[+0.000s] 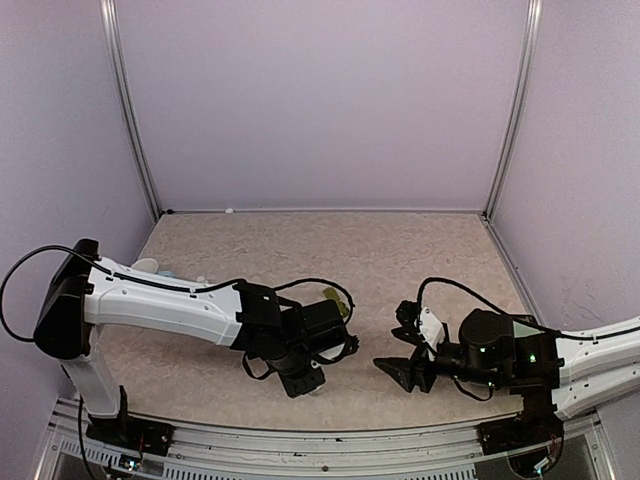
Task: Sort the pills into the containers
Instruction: Close the lid of the pill bottle.
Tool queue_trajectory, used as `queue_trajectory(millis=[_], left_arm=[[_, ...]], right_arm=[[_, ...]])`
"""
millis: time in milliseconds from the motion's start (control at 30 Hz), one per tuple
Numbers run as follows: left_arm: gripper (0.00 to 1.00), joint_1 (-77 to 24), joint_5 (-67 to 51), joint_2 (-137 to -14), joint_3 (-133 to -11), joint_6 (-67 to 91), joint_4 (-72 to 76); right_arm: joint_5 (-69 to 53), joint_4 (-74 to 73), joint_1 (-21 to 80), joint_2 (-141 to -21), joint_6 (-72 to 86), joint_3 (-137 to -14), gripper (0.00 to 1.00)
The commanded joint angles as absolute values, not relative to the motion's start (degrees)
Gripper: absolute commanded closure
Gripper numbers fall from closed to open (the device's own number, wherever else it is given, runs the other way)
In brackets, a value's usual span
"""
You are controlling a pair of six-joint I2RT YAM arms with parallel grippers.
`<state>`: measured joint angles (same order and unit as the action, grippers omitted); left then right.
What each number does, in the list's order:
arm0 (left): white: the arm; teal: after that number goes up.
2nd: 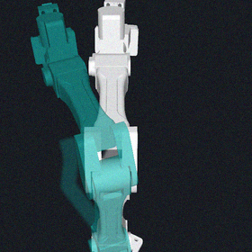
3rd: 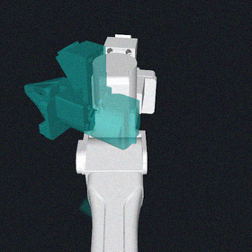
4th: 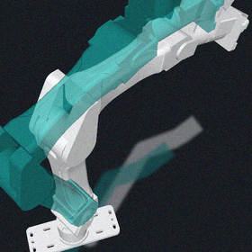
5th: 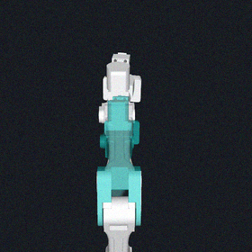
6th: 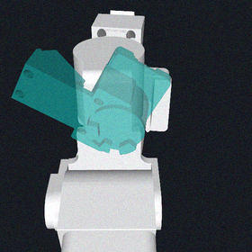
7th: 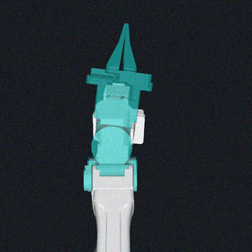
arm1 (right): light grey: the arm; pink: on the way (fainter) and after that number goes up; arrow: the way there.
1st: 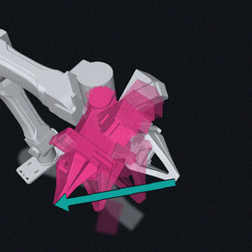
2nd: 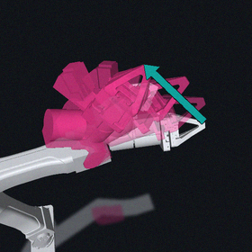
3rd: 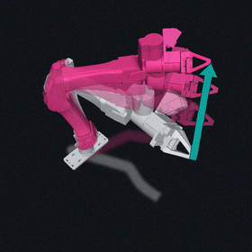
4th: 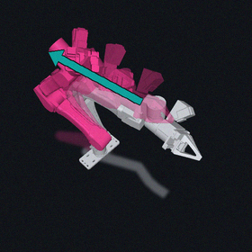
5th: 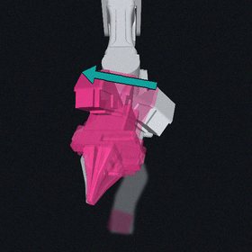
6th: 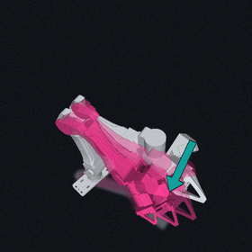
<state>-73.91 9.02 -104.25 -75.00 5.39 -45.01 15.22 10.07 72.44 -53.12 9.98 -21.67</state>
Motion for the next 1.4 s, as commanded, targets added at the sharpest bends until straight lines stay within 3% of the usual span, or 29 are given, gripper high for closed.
queue_trajectory(millis=[0, 1367], left_arm=[[0.78, -73.6, 8.9, -105.4, -77.4, 4.3, -46.0], [0.77, -73.8, 9.5, -106.8, -79.1, 3.9, -47.2]], right_arm=[[14.6, 9.8, 72.1, -52.4, 9.5, -21.7, 0.29], [14.4, 8.9, 72.1, -52.2, 9.0, -22.6, 0.23]])
